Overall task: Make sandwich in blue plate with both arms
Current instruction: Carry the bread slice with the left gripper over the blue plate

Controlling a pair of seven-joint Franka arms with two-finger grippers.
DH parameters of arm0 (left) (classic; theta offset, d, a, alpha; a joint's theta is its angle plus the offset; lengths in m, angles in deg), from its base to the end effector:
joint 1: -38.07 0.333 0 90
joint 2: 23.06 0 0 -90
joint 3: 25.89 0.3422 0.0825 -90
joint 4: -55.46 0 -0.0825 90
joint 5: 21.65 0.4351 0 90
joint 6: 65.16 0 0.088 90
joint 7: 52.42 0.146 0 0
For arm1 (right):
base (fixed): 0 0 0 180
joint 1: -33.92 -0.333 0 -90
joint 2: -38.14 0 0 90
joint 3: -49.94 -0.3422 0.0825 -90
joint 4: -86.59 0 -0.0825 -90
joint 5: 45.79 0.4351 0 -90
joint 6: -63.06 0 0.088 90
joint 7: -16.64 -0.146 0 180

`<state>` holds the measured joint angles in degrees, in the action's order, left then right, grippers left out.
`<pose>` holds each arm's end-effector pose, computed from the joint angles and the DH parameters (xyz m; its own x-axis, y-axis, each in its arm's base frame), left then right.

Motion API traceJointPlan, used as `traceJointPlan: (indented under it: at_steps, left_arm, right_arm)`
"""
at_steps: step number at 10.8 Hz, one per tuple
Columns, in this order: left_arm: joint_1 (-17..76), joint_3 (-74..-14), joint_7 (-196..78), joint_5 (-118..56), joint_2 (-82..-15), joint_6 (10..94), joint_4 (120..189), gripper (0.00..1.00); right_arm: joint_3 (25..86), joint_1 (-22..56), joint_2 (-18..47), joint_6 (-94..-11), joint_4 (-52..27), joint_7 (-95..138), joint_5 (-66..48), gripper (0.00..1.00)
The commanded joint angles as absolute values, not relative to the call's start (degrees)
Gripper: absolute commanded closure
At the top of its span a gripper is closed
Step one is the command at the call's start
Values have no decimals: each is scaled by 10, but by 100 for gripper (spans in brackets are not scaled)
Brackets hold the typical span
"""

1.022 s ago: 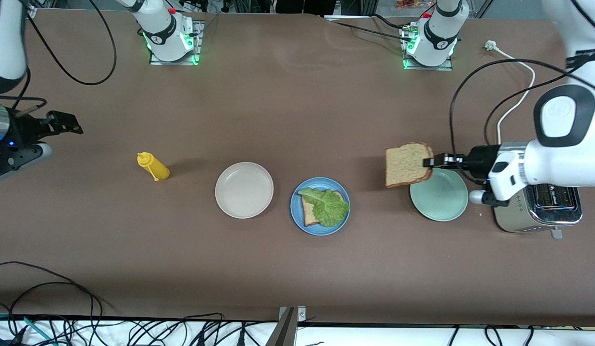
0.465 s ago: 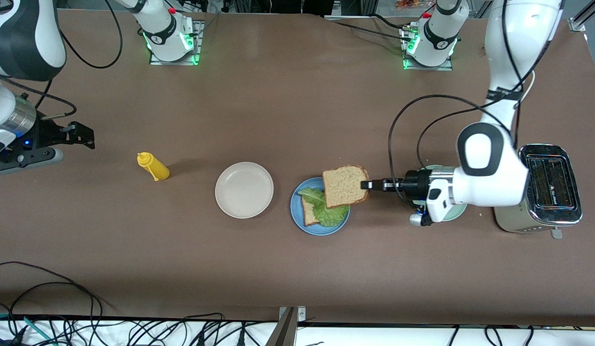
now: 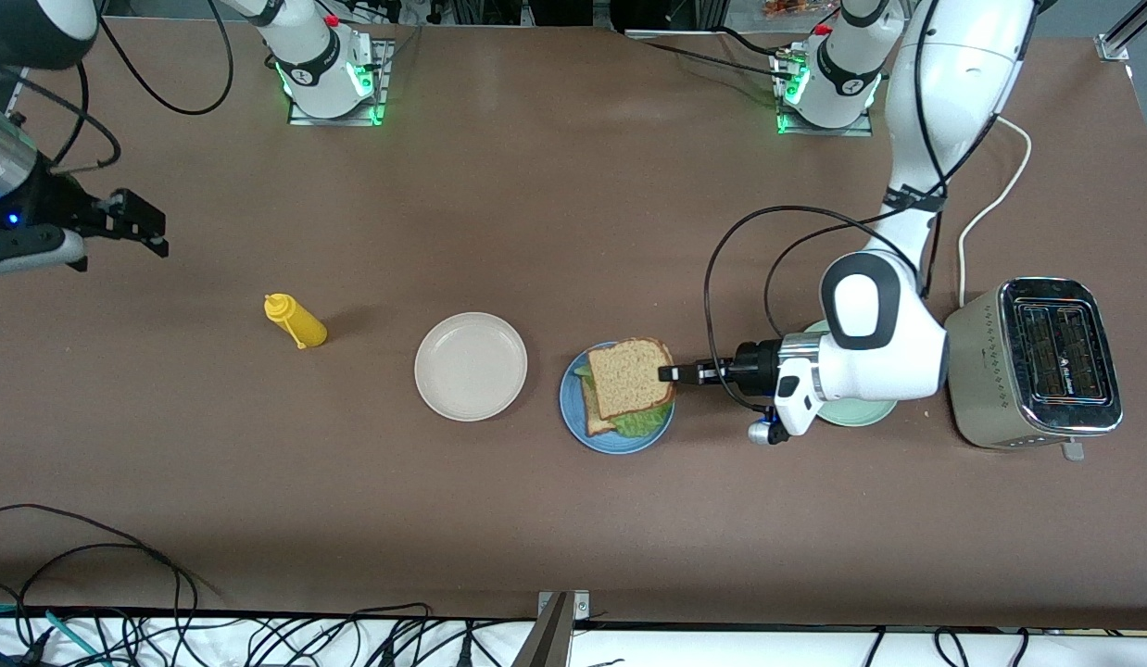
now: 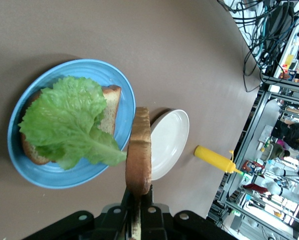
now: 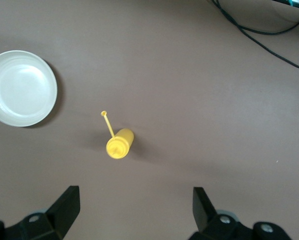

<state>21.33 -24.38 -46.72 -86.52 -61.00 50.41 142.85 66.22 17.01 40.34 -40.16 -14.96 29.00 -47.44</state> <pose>0.7207 -0.2872 0.2518 0.9514 0.1000 -0.2911 0.2942 -0.5737 0.7644 0.6100 0.0010 0.5482 0.9711 0.2306 0.0606 0.2291 -0.9729 0.0313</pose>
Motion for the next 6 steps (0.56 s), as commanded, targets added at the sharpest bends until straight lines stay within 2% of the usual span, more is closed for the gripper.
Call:
traceJointPlan:
  at_steps: [1,6]
  left_arm:
    - [188,-234,-463,-891,-639,534,1405,100]
    - [186,-234,-461,-891,-665,535,1392,100]
  right_arm:
    - [657,167,446,-388,-172,265,-481,0]
    - [655,169,414,-374,-173,241,-530,0]
